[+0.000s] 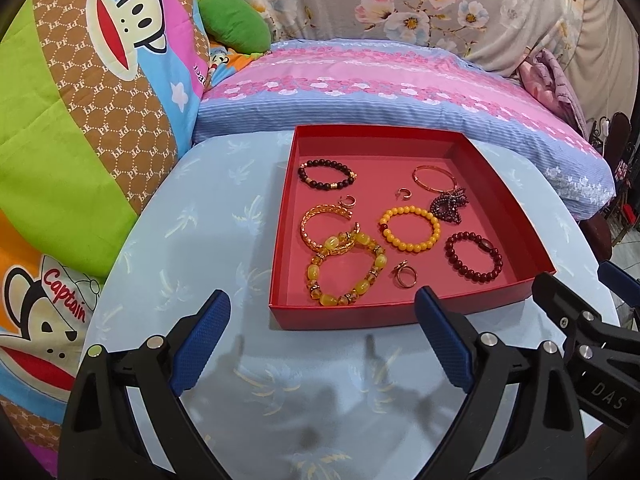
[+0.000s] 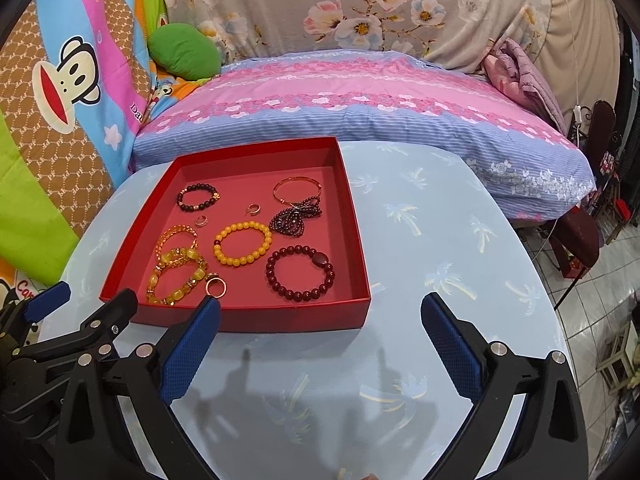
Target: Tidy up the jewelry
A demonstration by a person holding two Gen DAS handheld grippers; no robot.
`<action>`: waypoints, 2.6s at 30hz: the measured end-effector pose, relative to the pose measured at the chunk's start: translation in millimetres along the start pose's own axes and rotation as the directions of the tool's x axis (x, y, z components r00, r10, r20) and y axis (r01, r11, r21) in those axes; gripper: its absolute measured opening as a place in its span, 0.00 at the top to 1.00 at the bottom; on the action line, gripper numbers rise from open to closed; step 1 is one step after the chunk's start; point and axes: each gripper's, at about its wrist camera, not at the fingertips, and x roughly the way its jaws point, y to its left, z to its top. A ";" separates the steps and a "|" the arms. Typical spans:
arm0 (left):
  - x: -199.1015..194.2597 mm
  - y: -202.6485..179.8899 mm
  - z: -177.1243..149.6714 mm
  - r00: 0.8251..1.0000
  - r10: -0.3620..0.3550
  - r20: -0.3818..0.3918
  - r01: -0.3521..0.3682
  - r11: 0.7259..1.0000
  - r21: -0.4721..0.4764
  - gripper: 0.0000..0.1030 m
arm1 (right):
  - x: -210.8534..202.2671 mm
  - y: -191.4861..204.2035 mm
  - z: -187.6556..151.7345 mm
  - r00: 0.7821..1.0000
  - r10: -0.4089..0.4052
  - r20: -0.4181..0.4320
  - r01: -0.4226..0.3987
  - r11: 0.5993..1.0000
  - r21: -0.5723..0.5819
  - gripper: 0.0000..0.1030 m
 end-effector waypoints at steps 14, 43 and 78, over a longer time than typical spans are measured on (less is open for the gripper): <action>-1.8 -3.4 -3.1 1.000 0.022 0.016 -0.022 1.000 0.016 0.13 | 0.4 0.4 -4.3 1.000 -0.018 -0.008 0.018 1.000 -0.002 0.06; -1.3 -4.0 -5.3 0.999 0.028 0.019 -0.029 0.999 0.017 0.11 | 0.6 -1.7 -5.7 1.000 -0.016 -0.015 0.016 1.000 -0.001 0.06; -0.2 -0.5 -5.2 1.000 0.028 0.009 -0.028 1.000 0.006 0.11 | -0.1 -4.5 -7.1 1.000 -0.017 -0.016 0.017 1.000 -0.003 0.06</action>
